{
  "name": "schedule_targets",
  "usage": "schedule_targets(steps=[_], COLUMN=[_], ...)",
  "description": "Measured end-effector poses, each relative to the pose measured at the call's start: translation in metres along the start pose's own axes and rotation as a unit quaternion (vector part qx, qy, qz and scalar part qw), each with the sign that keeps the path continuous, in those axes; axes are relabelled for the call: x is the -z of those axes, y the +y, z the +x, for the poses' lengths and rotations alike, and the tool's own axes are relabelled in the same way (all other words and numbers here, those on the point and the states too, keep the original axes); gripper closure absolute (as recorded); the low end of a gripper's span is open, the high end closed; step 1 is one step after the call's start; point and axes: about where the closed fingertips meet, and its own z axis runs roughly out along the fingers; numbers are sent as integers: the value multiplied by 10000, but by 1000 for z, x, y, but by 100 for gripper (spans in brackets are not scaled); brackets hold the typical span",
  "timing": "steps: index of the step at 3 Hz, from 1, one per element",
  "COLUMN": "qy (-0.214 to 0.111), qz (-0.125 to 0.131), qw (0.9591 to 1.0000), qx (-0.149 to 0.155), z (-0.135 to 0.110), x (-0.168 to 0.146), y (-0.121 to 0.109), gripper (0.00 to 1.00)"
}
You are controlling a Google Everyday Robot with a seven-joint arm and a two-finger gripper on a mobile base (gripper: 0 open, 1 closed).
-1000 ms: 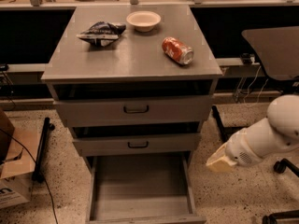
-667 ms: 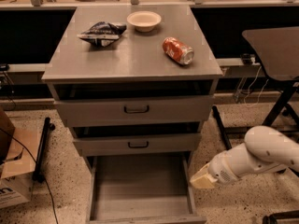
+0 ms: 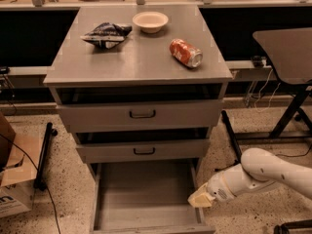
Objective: Close bottom drawer
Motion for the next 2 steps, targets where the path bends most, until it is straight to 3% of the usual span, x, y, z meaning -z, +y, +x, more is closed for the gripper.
schedule_targets(steps=[1,2], qy=[87,220], qz=[11,-74], qw=[9999,9988], qx=[-144,-440], z=[3,22], x=[-9,-44], y=[-4,-22], gripper=[100,100])
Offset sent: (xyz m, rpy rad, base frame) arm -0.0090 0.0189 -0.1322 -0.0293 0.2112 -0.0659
